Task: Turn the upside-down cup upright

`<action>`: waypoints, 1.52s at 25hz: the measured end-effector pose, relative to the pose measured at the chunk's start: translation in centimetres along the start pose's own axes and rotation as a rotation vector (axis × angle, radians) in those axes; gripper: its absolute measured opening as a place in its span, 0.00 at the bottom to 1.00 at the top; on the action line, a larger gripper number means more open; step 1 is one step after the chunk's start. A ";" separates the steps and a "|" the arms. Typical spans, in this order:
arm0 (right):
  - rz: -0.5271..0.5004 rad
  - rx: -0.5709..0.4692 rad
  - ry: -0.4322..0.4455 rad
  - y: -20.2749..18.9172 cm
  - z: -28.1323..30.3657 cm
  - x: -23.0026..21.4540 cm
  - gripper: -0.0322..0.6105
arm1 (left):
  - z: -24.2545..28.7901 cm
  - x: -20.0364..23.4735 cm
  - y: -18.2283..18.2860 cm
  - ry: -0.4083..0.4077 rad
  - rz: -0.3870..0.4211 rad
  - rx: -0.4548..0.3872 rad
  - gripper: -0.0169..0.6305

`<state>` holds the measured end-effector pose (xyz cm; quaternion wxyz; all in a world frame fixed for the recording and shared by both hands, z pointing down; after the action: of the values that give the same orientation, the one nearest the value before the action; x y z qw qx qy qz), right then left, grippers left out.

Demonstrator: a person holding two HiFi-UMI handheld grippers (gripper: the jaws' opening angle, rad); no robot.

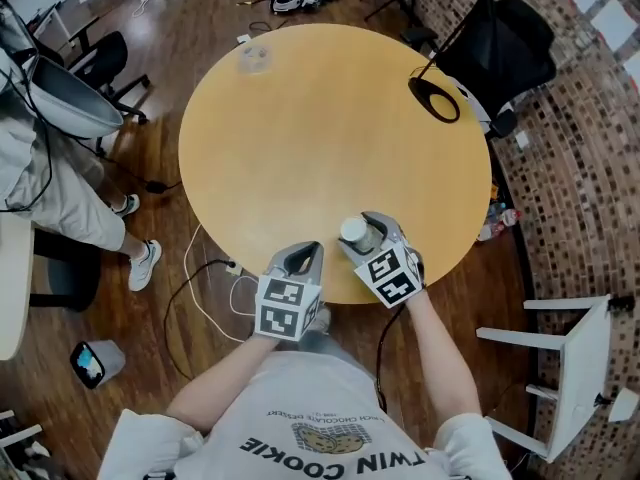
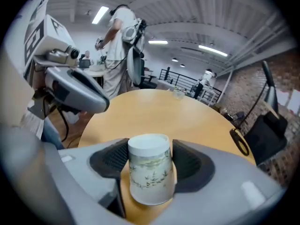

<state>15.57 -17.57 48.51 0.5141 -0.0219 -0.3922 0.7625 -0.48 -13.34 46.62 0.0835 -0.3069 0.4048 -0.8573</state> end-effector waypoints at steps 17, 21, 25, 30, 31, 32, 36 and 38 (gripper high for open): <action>0.564 -0.276 -0.318 -6.4 -0.3 2.7 0.50 | 1.2 -1.9 -0.5 -0.003 0.061 0.045 0.03; 0.569 -0.266 -0.308 -6.6 -0.2 3.0 0.50 | 1.3 -2.1 -0.5 -0.007 0.066 0.050 0.03; 0.561 -0.249 -0.291 -6.5 -0.1 2.9 0.50 | 1.6 -2.4 -0.5 -0.016 0.070 0.050 0.03; 0.565 -0.253 -0.306 -6.1 -0.8 2.8 0.50 | 1.4 -2.4 -0.6 -0.029 0.072 0.049 0.03; 0.565 -0.256 -0.314 -5.9 -1.0 2.7 0.50 | 1.2 -2.4 -0.6 -0.032 0.072 0.048 0.03; 0.564 -0.259 -0.323 -5.7 -1.3 2.6 0.50 | 1.1 -2.4 -0.7 -0.037 0.072 0.047 0.03; 0.537 -0.255 -0.361 -4.4 -2.5 2.4 0.50 | 0.4 -2.1 -0.6 -0.056 0.076 0.039 0.03; 0.514 -0.240 -0.381 -3.4 -3.3 2.6 0.50 | -0.2 -1.9 -0.4 -0.067 0.079 0.035 0.03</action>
<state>18.33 -13.03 49.30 0.2162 -0.0376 -0.5498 0.8060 0.92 -12.17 45.95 0.1362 -0.3179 0.3986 -0.8494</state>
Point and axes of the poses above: the fingertips, and each gripper's own axes: z forward along the fingers, x to its left, y out of its top, the point moved 9 cm from there along -z, backward along the fingers, and after that the axes turned 13 degrees about -z, right-handed, at the moved point
